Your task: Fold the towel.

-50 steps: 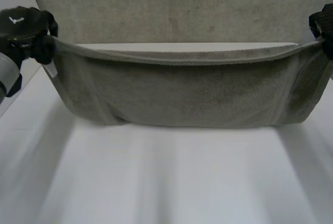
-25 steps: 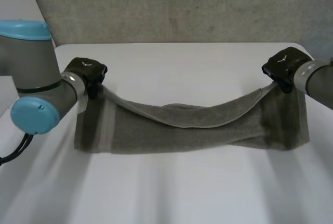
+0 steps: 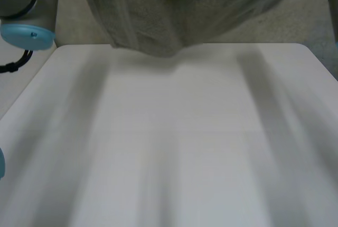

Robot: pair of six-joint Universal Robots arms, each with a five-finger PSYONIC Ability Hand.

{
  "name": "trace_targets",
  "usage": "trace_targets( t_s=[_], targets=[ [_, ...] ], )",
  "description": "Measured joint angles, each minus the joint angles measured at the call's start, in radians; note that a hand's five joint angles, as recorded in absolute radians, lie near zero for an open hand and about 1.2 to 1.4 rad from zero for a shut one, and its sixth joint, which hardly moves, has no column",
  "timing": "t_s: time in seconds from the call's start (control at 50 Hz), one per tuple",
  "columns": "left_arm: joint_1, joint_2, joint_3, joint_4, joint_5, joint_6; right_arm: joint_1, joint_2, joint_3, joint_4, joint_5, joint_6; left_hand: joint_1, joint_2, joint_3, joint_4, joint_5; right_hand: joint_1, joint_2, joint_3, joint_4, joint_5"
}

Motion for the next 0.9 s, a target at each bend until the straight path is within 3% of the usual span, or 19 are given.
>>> trace_targets(
  t_s=[0.12, 0.22, 0.32, 0.44, 0.6, 0.76, 0.9],
  targets=[
    [0.008, -0.011, -0.104, -0.065, 0.005, -0.004, 0.000, 0.011, 0.083, 0.116, -0.066, -0.013, 0.000, 0.000, 0.000, 0.000, 0.000, 0.000, 0.000, 0.000, 0.000, 0.000],
    [0.015, -0.013, -0.340, -0.095, 0.051, 0.010, 0.003, 0.069, 0.173, 0.235, -0.113, -0.082, 0.000, 0.000, 0.000, 0.000, 0.000, 0.000, 0.000, 0.000, 0.000, 0.000],
    [0.025, 0.011, -0.573, -0.056, 0.115, 0.054, -0.003, 0.103, 0.283, 0.288, -0.131, -0.162, 0.000, 0.000, 0.000, 0.000, 0.000, 0.000, 0.000, 0.000, 0.000, 0.000],
    [0.051, 0.100, -0.878, 0.042, 0.168, 0.191, -0.042, 0.099, 0.438, 0.297, -0.139, -0.226, 0.000, 0.000, 0.000, 0.000, 0.000, 0.000, 0.000, 0.000, 0.000, 0.000],
    [0.117, 0.288, -1.160, 0.104, 0.182, 0.301, -0.123, -0.083, 0.623, 0.304, -0.161, -0.229, 0.000, 0.000, 0.000, 0.000, 0.000, 0.000, 0.000, 0.000, 0.000, 0.000],
    [0.227, 0.560, -1.345, 0.100, 0.265, 0.297, -0.201, -0.329, 0.735, 0.396, -0.203, -0.222, 0.000, 0.000, 0.001, 0.000, 0.000, 0.000, 0.000, 0.000, 0.000, 0.000],
    [0.255, 0.692, -1.435, 0.102, 0.338, 0.269, -0.234, -0.394, 0.736, 0.500, -0.255, -0.223, 0.000, 0.000, 0.001, 0.000, 0.000, 0.000, 0.000, 0.000, 0.000, 0.000]
  ],
)
